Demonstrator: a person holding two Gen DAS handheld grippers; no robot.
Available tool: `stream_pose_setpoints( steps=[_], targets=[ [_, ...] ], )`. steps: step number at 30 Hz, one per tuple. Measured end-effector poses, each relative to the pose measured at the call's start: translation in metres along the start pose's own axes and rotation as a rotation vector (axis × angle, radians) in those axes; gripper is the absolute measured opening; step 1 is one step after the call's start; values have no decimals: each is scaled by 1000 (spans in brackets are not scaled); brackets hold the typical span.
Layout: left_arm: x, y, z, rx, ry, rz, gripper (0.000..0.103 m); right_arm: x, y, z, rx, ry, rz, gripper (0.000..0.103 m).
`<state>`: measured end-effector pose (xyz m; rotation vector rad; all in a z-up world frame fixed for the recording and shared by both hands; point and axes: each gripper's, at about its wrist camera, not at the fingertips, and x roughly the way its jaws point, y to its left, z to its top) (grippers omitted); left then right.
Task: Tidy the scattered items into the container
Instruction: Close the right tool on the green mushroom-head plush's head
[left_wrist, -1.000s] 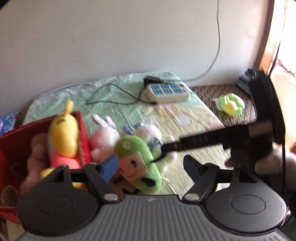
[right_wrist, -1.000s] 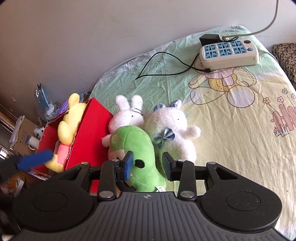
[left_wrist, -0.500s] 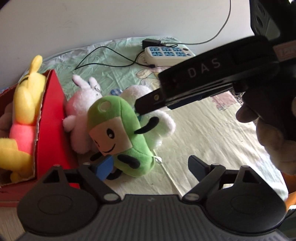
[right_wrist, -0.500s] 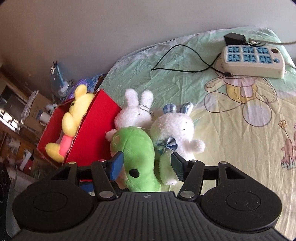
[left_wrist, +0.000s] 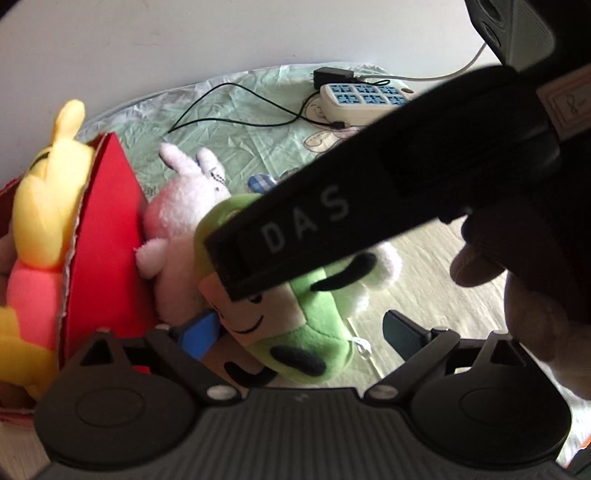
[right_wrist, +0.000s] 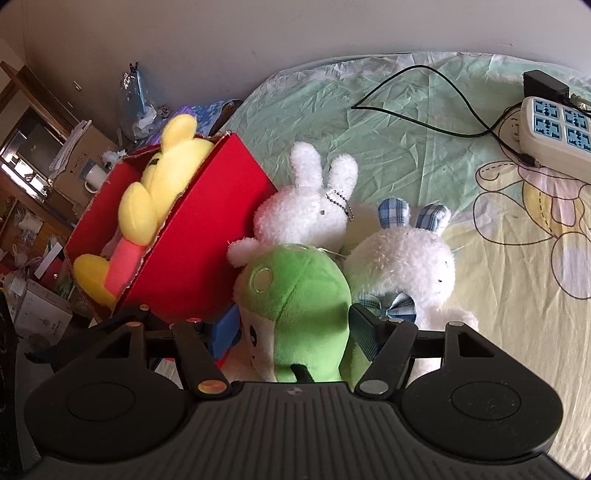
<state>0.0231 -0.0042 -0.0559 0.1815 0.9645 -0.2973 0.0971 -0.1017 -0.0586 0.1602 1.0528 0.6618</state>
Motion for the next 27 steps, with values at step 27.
stream_pose_setpoints(
  steps=[27],
  targets=[
    [-23, -6, 12, 6, -103, 16, 60, -32, -11, -18, 136, -112, 38, 54]
  ],
)
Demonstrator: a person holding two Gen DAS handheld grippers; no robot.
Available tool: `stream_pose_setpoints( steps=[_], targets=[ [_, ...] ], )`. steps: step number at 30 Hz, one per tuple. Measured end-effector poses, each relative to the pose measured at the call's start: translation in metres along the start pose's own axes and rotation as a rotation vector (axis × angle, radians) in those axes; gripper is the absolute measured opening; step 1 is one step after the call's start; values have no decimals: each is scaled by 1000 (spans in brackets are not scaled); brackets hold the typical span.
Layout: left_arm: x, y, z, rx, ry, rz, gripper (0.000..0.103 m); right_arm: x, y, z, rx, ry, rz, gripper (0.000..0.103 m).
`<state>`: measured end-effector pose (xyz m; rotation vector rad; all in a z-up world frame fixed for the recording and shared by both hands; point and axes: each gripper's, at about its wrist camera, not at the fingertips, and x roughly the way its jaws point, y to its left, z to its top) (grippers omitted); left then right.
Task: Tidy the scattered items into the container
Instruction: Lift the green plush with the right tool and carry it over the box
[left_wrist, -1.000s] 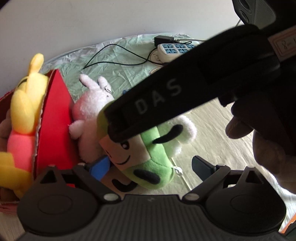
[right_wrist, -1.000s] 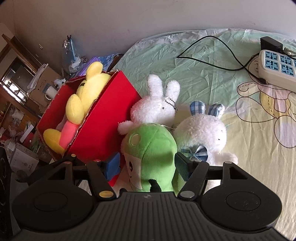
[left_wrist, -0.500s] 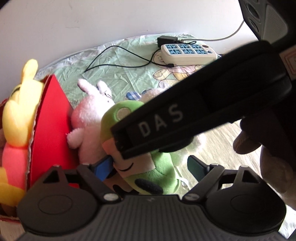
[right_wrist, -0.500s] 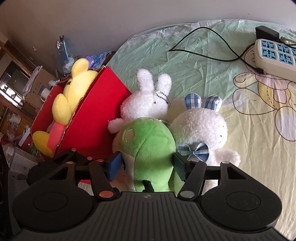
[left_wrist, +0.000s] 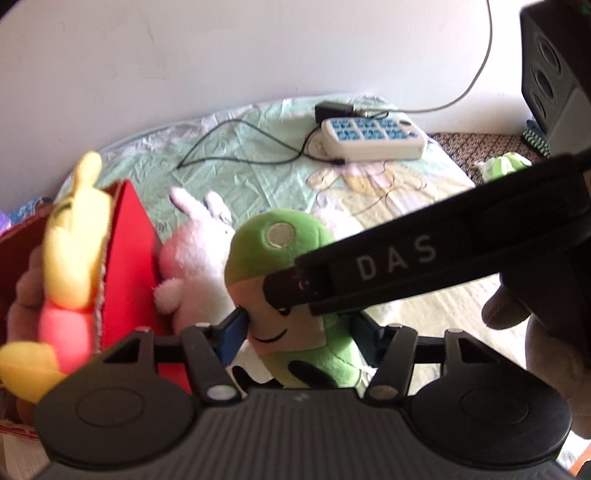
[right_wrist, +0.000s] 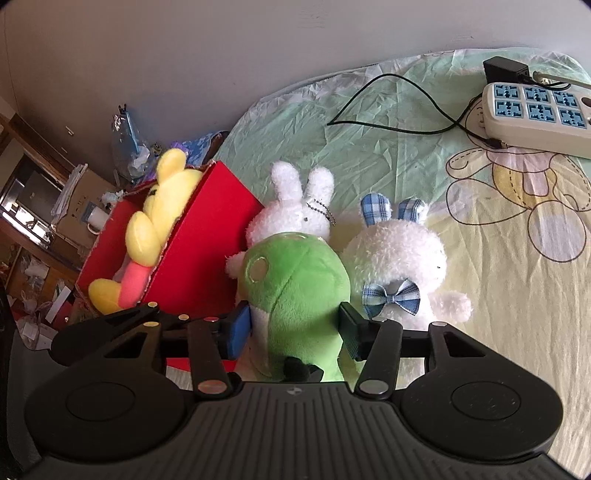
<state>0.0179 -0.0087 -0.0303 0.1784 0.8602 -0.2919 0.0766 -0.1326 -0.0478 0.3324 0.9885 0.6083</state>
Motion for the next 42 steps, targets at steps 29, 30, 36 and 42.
stream_pose_setpoints(
  steps=[29, 30, 36, 42],
  targets=[
    [-142, 157, 11, -7, -397, 150, 60, -5, 192, 42, -170, -412, 129, 54],
    [-142, 172, 8, -9, -395, 156, 60, 6, 203, 42, -168, -410, 129, 54],
    [-122, 250, -11, 9, -327, 174, 60, 79, 249, 44, -198, -400, 100, 54],
    [-91, 300, -21, 15, -224, 148, 60, 137, 270, 41, -207, -358, 42, 54]
  ],
)
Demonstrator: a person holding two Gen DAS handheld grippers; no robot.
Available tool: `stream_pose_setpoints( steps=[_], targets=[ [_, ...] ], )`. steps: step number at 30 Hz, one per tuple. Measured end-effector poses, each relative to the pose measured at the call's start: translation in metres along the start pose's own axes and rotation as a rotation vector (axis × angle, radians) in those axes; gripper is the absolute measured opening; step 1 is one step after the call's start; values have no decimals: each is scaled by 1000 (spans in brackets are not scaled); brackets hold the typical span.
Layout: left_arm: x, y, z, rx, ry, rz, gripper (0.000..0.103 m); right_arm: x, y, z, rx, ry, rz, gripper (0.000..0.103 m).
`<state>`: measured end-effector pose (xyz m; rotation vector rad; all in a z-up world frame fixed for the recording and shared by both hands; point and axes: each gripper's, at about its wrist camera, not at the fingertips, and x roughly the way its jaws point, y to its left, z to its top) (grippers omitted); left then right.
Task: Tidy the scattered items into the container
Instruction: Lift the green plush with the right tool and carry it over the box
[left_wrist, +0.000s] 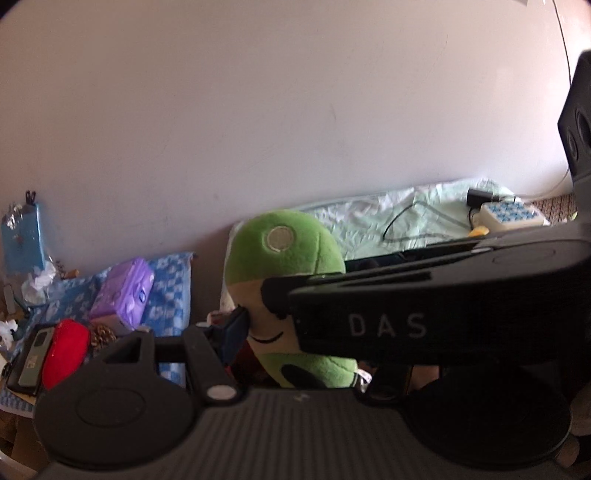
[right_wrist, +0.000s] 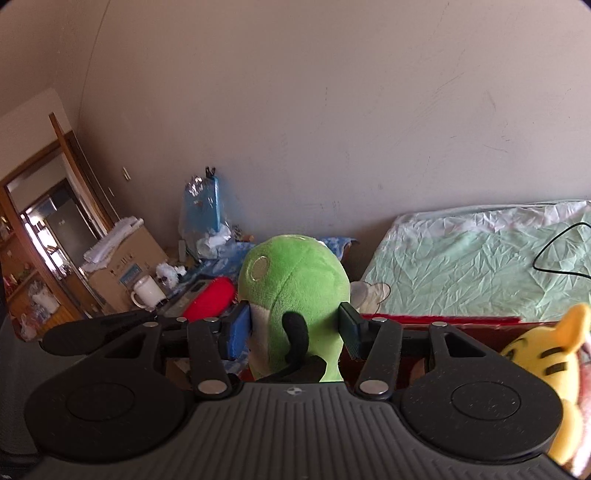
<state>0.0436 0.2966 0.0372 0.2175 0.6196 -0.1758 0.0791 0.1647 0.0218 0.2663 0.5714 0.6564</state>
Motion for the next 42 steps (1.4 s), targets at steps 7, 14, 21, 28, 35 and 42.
stream_pose_setpoints(
  steps=[7, 14, 21, 28, 35, 42],
  targets=[
    [24, 27, -7, 16, 82, -63, 60, 31, 14, -7, -53, 27, -69, 54],
    [38, 37, -16, 68, 148, -99, 60, 49, 16, -12, -104, 65, -81, 55],
    [36, 41, -30, 97, 164, -130, 61, 47, 20, -20, -127, 114, -73, 54],
    [36, 39, -39, 93, 210, -176, 61, 60, 32, -20, -186, 215, -104, 53],
    [40, 34, -45, 117, 230, -160, 62, 80, 26, -23, -162, 320, -106, 52],
    [44, 30, -44, 102, 235, -163, 67, 94, 11, -16, -103, 418, -72, 53]
  ],
)
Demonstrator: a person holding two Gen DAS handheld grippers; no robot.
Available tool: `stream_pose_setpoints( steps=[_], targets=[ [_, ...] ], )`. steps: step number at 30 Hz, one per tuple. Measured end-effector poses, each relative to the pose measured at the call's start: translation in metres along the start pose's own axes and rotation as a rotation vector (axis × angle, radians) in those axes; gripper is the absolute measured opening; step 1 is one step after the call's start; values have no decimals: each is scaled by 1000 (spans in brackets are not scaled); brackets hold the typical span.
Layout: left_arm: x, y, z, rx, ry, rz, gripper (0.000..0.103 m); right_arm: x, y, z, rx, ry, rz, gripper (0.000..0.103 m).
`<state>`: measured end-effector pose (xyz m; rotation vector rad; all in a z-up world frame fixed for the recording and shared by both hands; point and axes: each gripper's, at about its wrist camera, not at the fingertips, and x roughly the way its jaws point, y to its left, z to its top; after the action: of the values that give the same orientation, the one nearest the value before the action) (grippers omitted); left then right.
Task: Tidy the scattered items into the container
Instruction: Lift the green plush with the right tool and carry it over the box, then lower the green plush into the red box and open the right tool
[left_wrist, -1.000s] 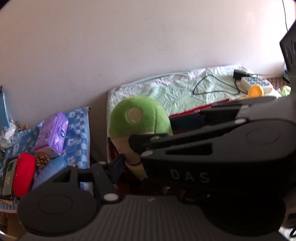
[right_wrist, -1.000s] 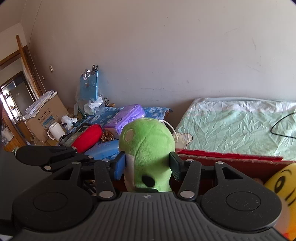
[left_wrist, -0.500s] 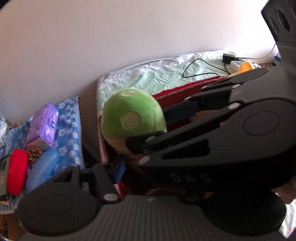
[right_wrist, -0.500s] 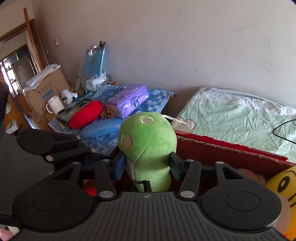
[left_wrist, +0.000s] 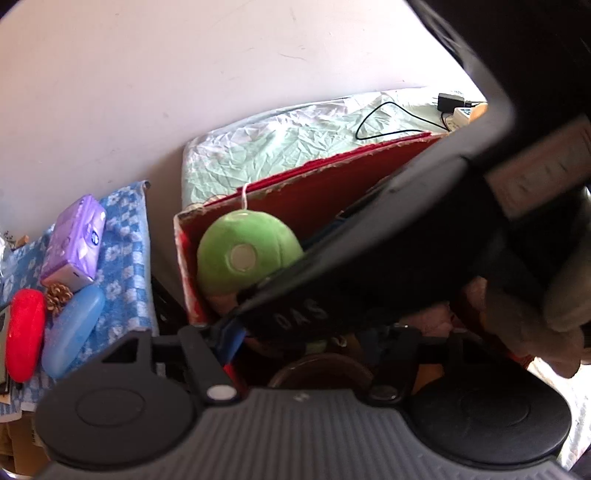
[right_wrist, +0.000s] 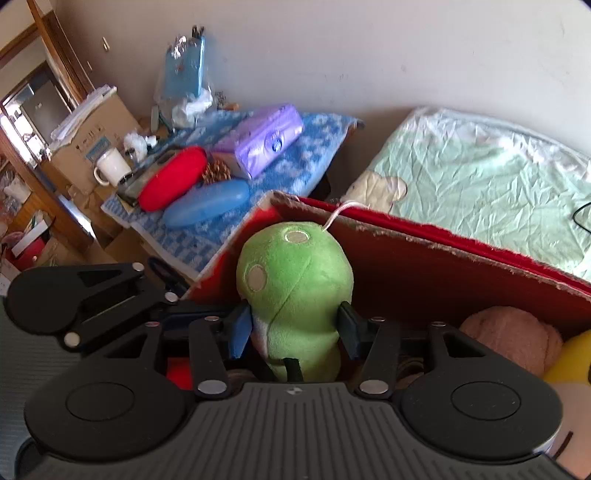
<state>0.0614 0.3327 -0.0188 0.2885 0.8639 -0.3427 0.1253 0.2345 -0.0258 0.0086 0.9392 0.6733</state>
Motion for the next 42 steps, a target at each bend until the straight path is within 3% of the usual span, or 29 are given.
stream_pose_setpoints(
  steps=[6, 15, 19, 21, 23, 29, 32, 35, 38, 42],
  targets=[
    [3, -2, 0, -11, -3, 6, 75, -2, -1, -2, 10, -18, -1, 58],
    [-3, -2, 4, -64, -11, 0, 74, -24, -7, 4, 76, -94, 21, 69],
    [-17, 0, 3, -94, -48, -8, 74, -40, -14, 1, 145, -140, 52, 67],
    [-18, 0, 2, -98, -52, -12, 70, -46, -18, -3, 176, -153, 63, 60],
    [-14, 1, 3, -98, -33, -2, 64, -54, -19, -6, 186, -172, 45, 54],
    [-12, 3, 5, -134, -15, 21, 64, -84, -22, -25, 218, -254, -22, 54],
    [-10, 2, 4, -139, -7, 34, 64, -92, -20, -34, 210, -262, -73, 53],
    [-8, 2, 4, -140, 1, 43, 64, -88, -26, -38, 234, -247, -55, 53],
    [-12, 0, 3, -139, -3, 53, 64, -77, -23, -34, 209, -224, -69, 46],
    [-21, 1, 0, -149, -25, 31, 64, -78, -18, -31, 192, -247, -71, 46]
  ],
)
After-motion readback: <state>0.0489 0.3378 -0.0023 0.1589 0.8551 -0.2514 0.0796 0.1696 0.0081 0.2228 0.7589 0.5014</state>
